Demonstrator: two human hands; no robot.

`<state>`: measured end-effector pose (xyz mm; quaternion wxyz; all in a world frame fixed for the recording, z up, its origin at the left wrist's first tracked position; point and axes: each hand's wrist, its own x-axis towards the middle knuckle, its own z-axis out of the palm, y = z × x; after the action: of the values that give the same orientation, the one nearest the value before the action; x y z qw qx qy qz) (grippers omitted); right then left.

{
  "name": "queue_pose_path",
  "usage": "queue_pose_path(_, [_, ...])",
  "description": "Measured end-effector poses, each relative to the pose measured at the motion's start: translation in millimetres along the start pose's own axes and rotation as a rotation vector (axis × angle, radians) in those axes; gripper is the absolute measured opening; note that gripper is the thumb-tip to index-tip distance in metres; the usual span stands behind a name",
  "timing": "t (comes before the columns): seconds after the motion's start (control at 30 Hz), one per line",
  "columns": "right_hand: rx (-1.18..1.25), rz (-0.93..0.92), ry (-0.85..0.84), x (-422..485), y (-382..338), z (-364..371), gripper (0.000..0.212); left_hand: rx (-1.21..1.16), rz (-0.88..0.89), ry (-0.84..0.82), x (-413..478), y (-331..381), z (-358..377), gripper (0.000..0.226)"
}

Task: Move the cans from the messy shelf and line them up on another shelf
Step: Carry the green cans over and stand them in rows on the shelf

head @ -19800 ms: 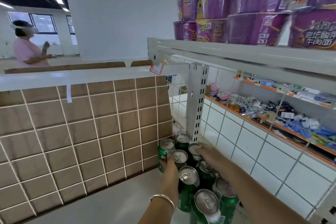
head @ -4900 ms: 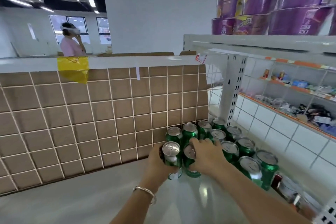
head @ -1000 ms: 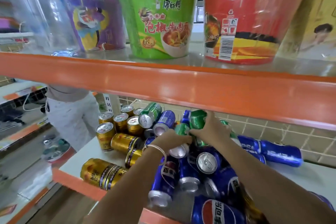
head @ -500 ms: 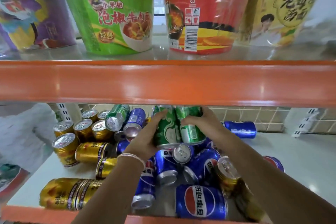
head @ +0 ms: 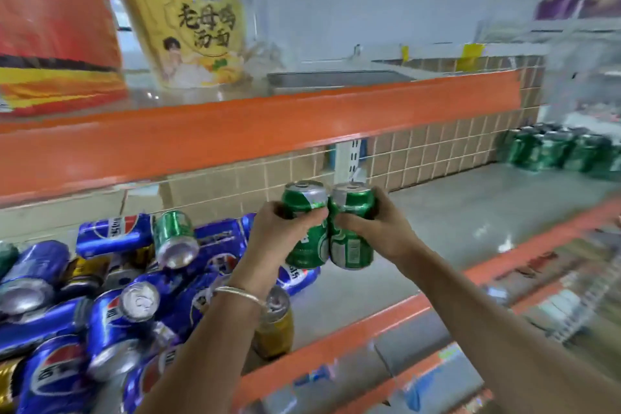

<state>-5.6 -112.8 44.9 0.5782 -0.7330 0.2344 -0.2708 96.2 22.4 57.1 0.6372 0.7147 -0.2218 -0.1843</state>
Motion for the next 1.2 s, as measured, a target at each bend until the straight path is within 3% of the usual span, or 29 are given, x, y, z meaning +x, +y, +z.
queue_pose_path(0.07, [-0.046, 0.024, 0.045, -7, 11, -43, 0.05, 0.009, 0.021, -0.062, -3, -4, 44, 0.021])
queue_pose_path(0.17, [-0.151, 0.092, 0.157, -23, 30, -119, 0.048, 0.054, -0.004, -0.127, -12, -11, 117, 0.053])
queue_pose_path(0.23, [-0.241, 0.13, 0.212, -33, 45, -167, 0.065, 0.085, 0.01, -0.138, -19, -15, 163, 0.066])
queue_pose_path(0.3, [-0.345, 0.167, 0.257, -45, 61, -212, 0.072, 0.112, 0.018, -0.149, -29, -16, 207, 0.067])
queue_pose_path(0.43, [-0.424, 0.187, 0.385, -73, 69, -287, 0.047, 0.097, 0.029, -0.196, -46, -13, 286, 0.067])
queue_pose_path(0.5, [-0.438, 0.22, 0.439, -76, 81, -319, 0.064, 0.055, 0.012, -0.22, -52, -11, 322, 0.061])
queue_pose_path(0.57, [-0.422, 0.241, 0.477, -74, 99, -346, 0.081, 0.007, -0.005, -0.225, -53, -11, 353, 0.069])
queue_pose_path(0.63, [-0.391, 0.247, 0.502, -69, 117, -369, 0.086, 0.016, 0.006, -0.244, -50, -10, 381, 0.077])
queue_pose_path(0.7, [-0.372, 0.261, 0.533, -66, 122, -385, 0.086, 0.051, 0.034, -0.277, -43, -10, 406, 0.072])
queue_pose_path(0.97, [-0.354, 0.322, 0.514, -5, 148, -463, 0.064, 0.085, 0.051, -0.352, 24, -15, 511, 0.06])
queue_pose_path(1.07, [-0.412, 0.344, 0.517, 30, 157, -497, 0.064, 0.11, 0.034, -0.389, 57, -11, 552, 0.063])
queue_pose_path(1.2, [-0.528, 0.396, 0.511, 81, 161, -539, 0.082, 0.13, 0.006, -0.449, 96, 0, 605, 0.057])
